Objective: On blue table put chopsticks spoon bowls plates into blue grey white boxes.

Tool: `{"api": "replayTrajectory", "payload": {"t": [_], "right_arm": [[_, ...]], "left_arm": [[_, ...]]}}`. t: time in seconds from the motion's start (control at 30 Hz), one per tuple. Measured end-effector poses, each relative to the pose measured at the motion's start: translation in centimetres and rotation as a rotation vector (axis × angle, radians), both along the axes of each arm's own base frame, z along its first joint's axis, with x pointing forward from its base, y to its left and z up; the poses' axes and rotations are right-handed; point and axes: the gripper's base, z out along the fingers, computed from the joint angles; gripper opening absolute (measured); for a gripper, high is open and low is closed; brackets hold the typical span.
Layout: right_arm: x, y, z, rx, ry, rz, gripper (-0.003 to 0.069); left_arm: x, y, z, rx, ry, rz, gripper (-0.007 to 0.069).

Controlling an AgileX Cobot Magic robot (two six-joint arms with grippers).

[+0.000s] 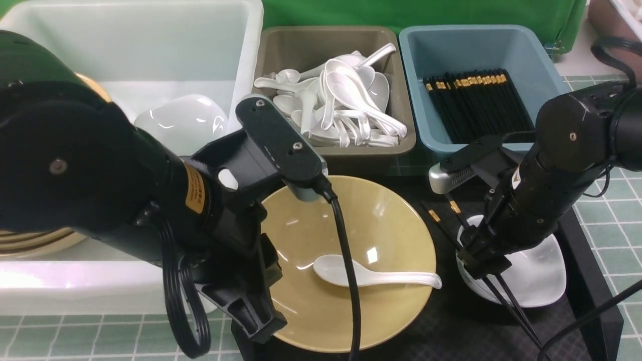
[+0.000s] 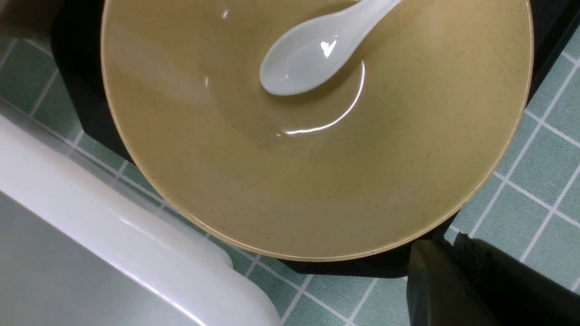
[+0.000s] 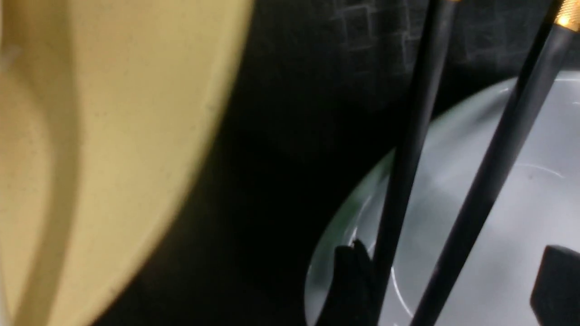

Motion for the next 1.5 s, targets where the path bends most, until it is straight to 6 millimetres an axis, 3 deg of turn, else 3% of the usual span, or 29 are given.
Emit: {"api": "replayTrajectory", "payload": {"t": [0.47,0.57,0.63,0.73,0.8,0.93,1.07,1.27,1.37,1.43,1.5], "right_arm": [[0.2,0.1,-1.1,-0.017,0.033,0.002,0.0509],[0.2,0.0,-1.1,-0.02,0.041,0.002,0.0453],[0.1,0.0,-1.1,-0.022,0.047,0.002,0.0338],[0.1,0.0,-1.1,-0.023,0.051,0.002,0.0261],[0.0,0.0,-1.1,-0.027,0.058,0.005,0.0165],[-0.1,0.0,-1.1,-0.03,0.067,0.007,0.0158],[-0.3,-0.2,-0.1,-0.027,0.044,0.012,0.0158],[0.2,-1.2,4.2,0.014,-0.092,-0.02,0.0158],[2.5,-3.0,7.7,0.06,-0.238,-0.113,0.0158],[3.4,-3.7,8.8,0.082,-0.298,-0.15,0.0158],[5.1,-4.7,10.2,0.123,-0.397,-0.225,0.0158]], "left_arm": [[0.3,0.1,0.1,0.022,-0.042,-0.009,0.0002],[0.3,0.1,0.1,0.022,-0.042,-0.009,0.0002],[0.3,0.2,0.1,0.023,-0.042,-0.01,0.0002],[0.3,0.1,0.1,0.021,-0.044,-0.01,0.0002],[0.4,0.1,0.1,0.014,-0.052,-0.01,0.0002],[0.5,-0.2,0.2,-0.019,-0.067,-0.006,0.0002],[0.8,-0.9,0.6,-0.121,-0.084,0.025,0.0002],[2.6,-2.7,0.2,-0.262,-0.136,0.106,0.0002],[4.7,-4.5,-0.2,-0.333,-0.205,0.138,0.0002],[5.6,-5.2,0.0,-0.353,-0.236,0.14,0.0002],[7.6,-6.4,1.5,-0.395,-0.294,0.151,0.0002]]}}
